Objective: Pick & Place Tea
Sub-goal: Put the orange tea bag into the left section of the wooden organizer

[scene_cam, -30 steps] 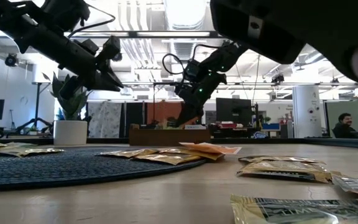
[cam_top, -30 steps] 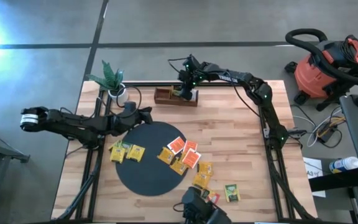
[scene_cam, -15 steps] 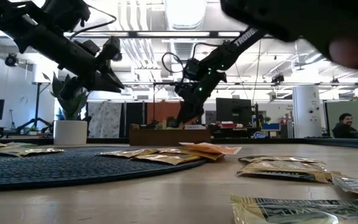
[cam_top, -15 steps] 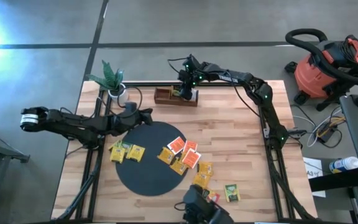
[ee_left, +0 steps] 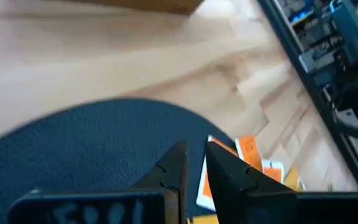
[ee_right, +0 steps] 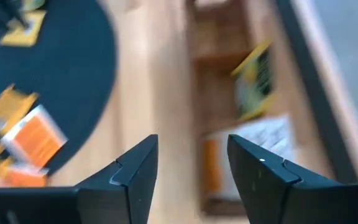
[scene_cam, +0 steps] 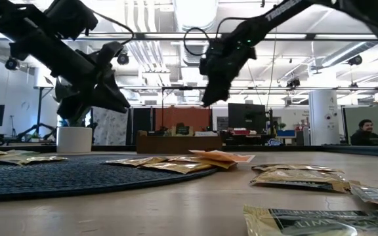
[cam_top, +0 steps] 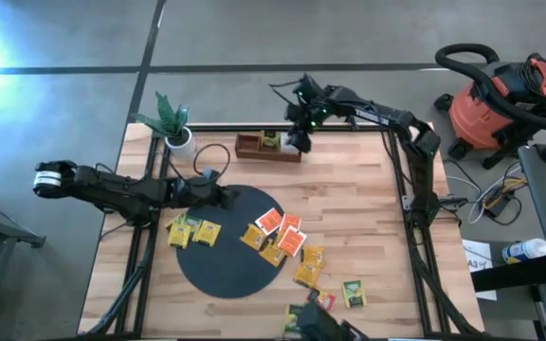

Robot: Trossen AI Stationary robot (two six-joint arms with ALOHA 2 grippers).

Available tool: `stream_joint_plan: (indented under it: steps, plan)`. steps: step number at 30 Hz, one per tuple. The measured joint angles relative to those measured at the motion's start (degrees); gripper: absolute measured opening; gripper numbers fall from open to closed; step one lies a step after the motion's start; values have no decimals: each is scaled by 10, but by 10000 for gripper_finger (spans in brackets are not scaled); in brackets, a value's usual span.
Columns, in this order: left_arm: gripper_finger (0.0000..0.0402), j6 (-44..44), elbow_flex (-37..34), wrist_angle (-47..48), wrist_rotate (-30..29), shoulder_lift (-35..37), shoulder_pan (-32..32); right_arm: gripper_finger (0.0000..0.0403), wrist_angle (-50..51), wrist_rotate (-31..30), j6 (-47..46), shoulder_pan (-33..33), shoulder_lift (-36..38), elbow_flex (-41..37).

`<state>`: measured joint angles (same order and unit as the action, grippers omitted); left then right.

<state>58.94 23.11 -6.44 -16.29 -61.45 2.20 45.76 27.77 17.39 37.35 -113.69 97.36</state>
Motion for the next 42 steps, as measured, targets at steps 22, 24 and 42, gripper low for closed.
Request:
stream_joint_plan:
  steps: [22, 24, 42]
  plan:
    - [46, -73, 196, 84, 125, -248, -124, 178, -172, 6, -317, -155, 349, -524]
    - [45, -104, 205, 74, 147, -255, -122, 178, -211, -9, -404, -193, 374, -559]
    - [45, -200, 347, -105, 222, -433, -120, 178, -329, -240, -921, -507, 408, -656]
